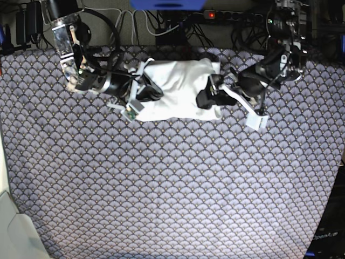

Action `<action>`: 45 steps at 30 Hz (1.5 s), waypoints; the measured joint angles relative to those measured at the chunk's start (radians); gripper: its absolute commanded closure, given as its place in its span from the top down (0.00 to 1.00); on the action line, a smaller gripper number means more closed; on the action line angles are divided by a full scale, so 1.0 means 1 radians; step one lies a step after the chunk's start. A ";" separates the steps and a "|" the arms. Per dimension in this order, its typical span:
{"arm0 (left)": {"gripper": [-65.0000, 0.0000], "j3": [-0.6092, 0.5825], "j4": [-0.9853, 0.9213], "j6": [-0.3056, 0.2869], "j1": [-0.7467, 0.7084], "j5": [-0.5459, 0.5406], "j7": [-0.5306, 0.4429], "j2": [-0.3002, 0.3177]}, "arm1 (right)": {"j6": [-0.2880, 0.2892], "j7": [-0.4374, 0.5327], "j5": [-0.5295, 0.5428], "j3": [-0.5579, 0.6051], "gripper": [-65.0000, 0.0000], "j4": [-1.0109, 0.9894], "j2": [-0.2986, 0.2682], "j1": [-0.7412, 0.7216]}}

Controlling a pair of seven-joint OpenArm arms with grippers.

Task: Fold the T-shirt properly
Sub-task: 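Grasp the folded bundle with both grippers and press it flat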

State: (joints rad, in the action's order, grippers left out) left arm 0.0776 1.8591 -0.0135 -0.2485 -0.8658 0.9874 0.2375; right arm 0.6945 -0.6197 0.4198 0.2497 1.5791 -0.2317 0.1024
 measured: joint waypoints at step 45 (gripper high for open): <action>0.13 -0.106 -0.341 -0.008 0.111 -0.011 -0.030 -0.041 | 0.000 -0.007 -0.003 0.002 0.05 -0.004 0.002 -0.022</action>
State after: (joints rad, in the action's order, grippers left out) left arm -0.0280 1.5181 -0.0219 -0.1379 -0.8764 0.9573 0.1963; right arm 0.6945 -0.6266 0.4168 0.2516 1.5749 -0.2302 0.0803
